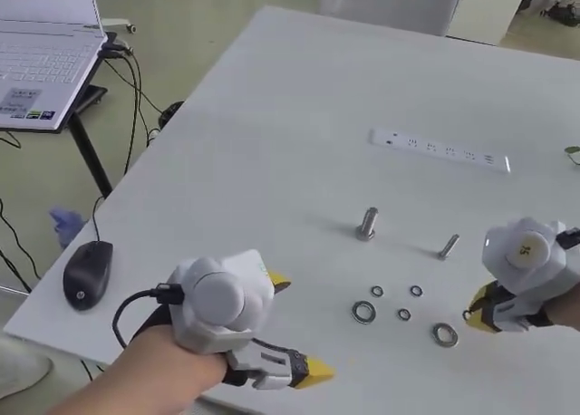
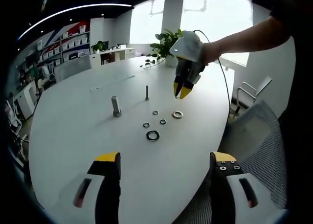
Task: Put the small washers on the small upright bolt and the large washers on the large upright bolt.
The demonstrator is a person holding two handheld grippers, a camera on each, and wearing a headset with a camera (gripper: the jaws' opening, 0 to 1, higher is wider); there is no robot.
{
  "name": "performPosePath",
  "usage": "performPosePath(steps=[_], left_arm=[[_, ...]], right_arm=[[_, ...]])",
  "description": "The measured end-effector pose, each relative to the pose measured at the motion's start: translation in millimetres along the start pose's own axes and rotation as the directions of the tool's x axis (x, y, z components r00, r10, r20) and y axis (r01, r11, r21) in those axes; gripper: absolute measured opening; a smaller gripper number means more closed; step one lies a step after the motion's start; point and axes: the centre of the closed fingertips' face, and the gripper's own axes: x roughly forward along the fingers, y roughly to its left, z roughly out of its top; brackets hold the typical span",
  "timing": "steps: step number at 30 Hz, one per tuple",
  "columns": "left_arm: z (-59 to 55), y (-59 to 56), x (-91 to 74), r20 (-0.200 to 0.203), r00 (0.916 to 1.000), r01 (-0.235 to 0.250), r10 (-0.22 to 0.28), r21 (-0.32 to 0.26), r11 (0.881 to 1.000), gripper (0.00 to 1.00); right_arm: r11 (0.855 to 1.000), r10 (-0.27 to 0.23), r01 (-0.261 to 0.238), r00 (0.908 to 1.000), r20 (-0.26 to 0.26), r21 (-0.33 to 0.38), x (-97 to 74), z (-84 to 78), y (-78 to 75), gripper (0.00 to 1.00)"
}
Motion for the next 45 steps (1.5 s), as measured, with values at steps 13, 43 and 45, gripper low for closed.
performPosePath(steps=[13, 43, 45], left_arm=[[1.1, -0.8, 4.6, -0.001, 1.0, 0.007, -0.007, -0.003, 1.0, 0.77], [0.8, 3.0, 9.0, -0.016, 0.9999, -0.007, 0.007, 0.002, 1.0, 0.85], [-0.7, 3.9, 9.2, -0.021, 0.9997, -0.012, 0.012, -0.003, 1.0, 0.86]], right_arm=[[0.997, -0.056, 0.055, 0.998, 0.029, 0.051, -25.2, 20.7, -43.2, 0.12], [0.997, -0.077, 0.077, 0.9969, 0.011, 0.026, -7.6, 47.4, -101.0, 0.12], [0.997, -0.074, 0.074, 0.9972, 0.003, 0.022, -4.6, 47.4, -102.3, 0.12]])
